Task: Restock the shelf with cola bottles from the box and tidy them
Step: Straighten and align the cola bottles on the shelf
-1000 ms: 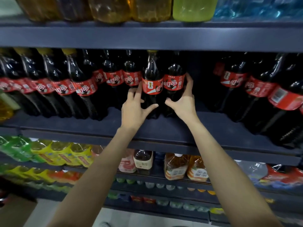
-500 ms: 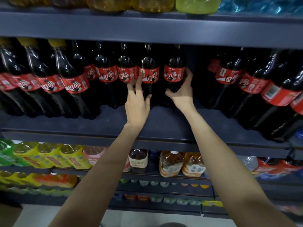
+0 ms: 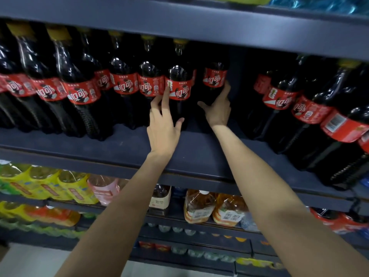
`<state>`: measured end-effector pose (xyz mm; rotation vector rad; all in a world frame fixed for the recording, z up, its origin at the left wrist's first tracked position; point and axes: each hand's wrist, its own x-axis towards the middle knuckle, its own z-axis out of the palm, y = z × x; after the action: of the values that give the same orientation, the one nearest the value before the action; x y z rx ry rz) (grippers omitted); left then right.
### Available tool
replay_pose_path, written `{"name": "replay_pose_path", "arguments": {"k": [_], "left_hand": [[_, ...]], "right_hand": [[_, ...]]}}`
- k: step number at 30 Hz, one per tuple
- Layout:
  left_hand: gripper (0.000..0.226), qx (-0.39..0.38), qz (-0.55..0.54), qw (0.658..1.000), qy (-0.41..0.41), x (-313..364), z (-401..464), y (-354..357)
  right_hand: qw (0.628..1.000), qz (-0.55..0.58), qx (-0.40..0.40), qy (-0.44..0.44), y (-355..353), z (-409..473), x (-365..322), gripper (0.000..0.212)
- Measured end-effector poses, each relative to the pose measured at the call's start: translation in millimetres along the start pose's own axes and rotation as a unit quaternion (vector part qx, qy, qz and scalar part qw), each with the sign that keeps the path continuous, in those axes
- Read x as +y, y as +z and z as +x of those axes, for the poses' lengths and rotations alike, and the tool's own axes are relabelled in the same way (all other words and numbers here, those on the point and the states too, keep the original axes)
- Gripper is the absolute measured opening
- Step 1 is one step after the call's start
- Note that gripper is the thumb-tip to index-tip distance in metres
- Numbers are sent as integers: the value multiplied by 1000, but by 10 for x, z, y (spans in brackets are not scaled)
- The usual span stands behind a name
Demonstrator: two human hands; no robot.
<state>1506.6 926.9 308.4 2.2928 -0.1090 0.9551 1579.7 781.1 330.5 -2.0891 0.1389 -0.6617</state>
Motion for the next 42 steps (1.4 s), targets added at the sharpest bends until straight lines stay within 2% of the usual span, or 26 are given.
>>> {"name": "replay_pose_path", "arguments": {"k": [5,9,14,18,21,23,25,29,31,35,39,42], "left_hand": [[85,10,10,1000,5,15,-26,5],[85,1,0,1000,-15,28,1,-6],[85,-3,-1,1000,-14,71,-16,-22],[72,15,-16,999,-30,194,-123,-52],[42,44,-146,987,-52,562,-219,-116],[27,10,-270,962,-32,837,-271,-144],[23,-45,-345,937,-21,1017,-260,-103],[32,-124,-358,925,-21,1153,-49,226],[44,-163,-353,921,-25,1205,84,447],[76,-271,-340,899,-50,1265,342,864],[94,-352,-306,884,2,1208,527,1188],[104,-375,-328,867,28,1247,641,1288]], "right_hand": [[999,-31,10,13,161,223,-47,88],[997,-71,14,2,208,305,-30,90],[998,-60,4,-10,219,312,31,94],[998,-47,-51,0,74,250,-7,99],[996,-38,-62,-46,-199,53,-41,82],[995,-47,-21,-85,-494,-162,-7,59],[992,-34,48,-108,-842,-412,58,39],[971,-94,193,-105,-1341,-795,209,24],[965,-109,222,-90,-1408,-881,301,24],[976,-126,178,-24,-1341,-949,371,43],[974,-164,154,37,-1196,-864,319,68],[970,-157,167,82,-1105,-732,281,75]]}}
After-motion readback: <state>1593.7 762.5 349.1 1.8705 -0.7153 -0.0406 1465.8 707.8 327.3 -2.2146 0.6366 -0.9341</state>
